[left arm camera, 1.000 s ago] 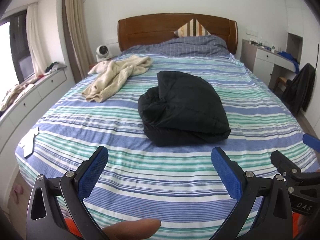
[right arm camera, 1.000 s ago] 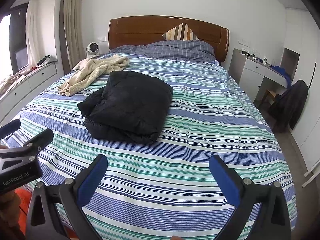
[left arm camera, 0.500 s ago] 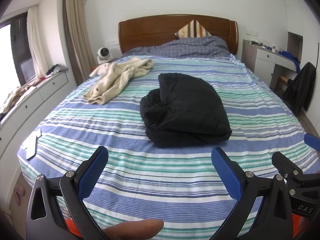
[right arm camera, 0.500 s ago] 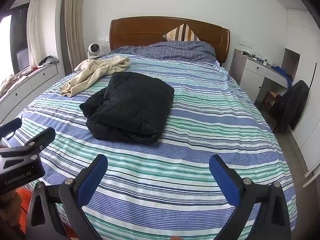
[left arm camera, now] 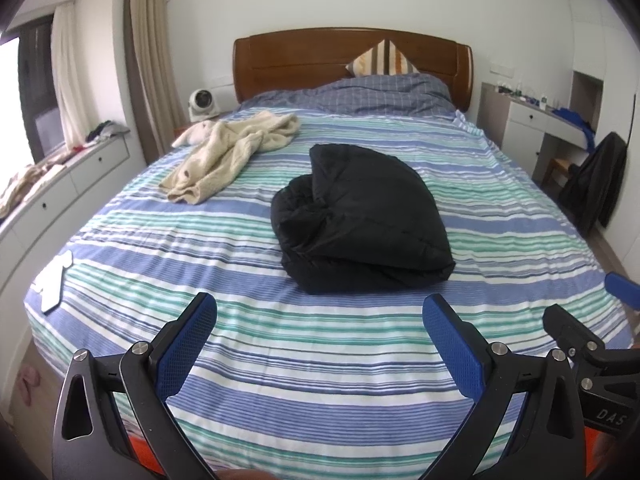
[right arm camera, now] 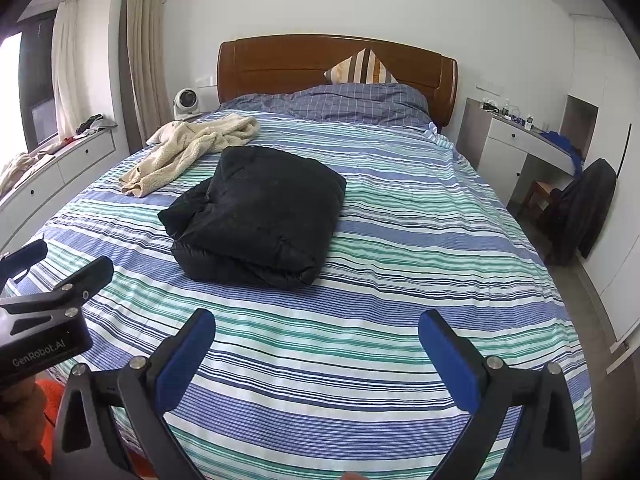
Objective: Fold large clothes
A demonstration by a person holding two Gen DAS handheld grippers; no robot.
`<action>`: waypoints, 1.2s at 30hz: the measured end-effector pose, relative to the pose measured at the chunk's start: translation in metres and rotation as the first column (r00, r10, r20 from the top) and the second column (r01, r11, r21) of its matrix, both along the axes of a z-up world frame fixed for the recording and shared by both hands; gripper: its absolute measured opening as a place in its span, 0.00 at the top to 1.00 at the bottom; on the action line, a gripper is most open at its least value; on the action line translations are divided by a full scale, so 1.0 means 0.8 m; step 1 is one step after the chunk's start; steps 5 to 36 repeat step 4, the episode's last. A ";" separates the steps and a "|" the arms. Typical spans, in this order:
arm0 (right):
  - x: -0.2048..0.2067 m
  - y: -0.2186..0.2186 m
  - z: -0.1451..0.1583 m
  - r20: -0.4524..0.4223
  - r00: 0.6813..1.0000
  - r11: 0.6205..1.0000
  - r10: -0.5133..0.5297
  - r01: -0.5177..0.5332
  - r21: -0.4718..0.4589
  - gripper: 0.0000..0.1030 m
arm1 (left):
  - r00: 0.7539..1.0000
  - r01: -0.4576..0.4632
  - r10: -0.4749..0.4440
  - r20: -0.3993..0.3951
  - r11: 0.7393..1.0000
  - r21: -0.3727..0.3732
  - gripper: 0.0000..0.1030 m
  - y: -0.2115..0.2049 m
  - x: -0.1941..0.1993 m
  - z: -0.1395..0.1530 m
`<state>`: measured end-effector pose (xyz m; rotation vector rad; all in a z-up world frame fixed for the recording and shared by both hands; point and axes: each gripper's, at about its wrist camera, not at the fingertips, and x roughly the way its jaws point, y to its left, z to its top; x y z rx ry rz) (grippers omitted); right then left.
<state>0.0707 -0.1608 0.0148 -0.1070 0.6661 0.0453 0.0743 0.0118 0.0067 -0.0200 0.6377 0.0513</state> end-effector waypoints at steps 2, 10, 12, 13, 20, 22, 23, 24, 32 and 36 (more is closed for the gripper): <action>-0.001 -0.001 -0.002 -0.005 1.000 1.000 -0.001 0.001 0.001 0.00 | 1.000 -0.013 0.013 0.007 1.000 -0.002 0.00 0.001 -0.001 -0.001; -0.001 -0.002 -0.004 -0.007 1.000 1.000 0.001 -0.001 0.003 0.00 | 1.000 -0.024 0.024 0.012 1.000 0.019 0.02 0.000 -0.002 -0.001; -0.001 -0.002 -0.004 -0.007 1.000 1.000 0.001 -0.001 0.003 0.00 | 1.000 -0.024 0.024 0.012 1.000 0.019 0.02 0.000 -0.002 -0.001; -0.001 -0.002 -0.004 -0.007 1.000 1.000 0.001 -0.001 0.003 0.00 | 1.000 -0.024 0.024 0.012 1.000 0.019 0.02 0.000 -0.002 -0.001; -0.001 -0.002 -0.004 -0.007 1.000 1.000 0.001 -0.001 0.003 0.00 | 1.000 -0.024 0.024 0.012 1.000 0.019 0.02 0.000 -0.002 -0.001; -0.001 -0.002 -0.004 -0.007 1.000 1.000 0.001 -0.001 0.003 0.00 | 1.000 -0.024 0.024 0.012 1.000 0.019 0.02 0.000 -0.002 -0.001; -0.001 -0.002 -0.004 -0.007 1.000 1.000 0.001 -0.001 0.003 0.00 | 1.000 -0.024 0.024 0.012 1.000 0.019 0.02 0.000 -0.002 -0.001; -0.001 -0.002 -0.004 -0.007 1.000 1.000 0.001 -0.001 0.003 0.00 | 1.000 -0.024 0.024 0.012 1.000 0.019 0.02 0.000 -0.002 -0.001; -0.001 -0.002 -0.004 -0.007 1.000 1.000 0.001 -0.001 0.003 0.00 | 1.000 -0.024 0.024 0.012 1.000 0.019 0.02 0.000 -0.002 -0.001; -0.001 -0.002 -0.004 -0.007 1.000 1.000 0.001 -0.001 0.003 0.00 | 1.000 -0.024 0.024 0.012 1.000 0.019 0.02 0.000 -0.002 -0.001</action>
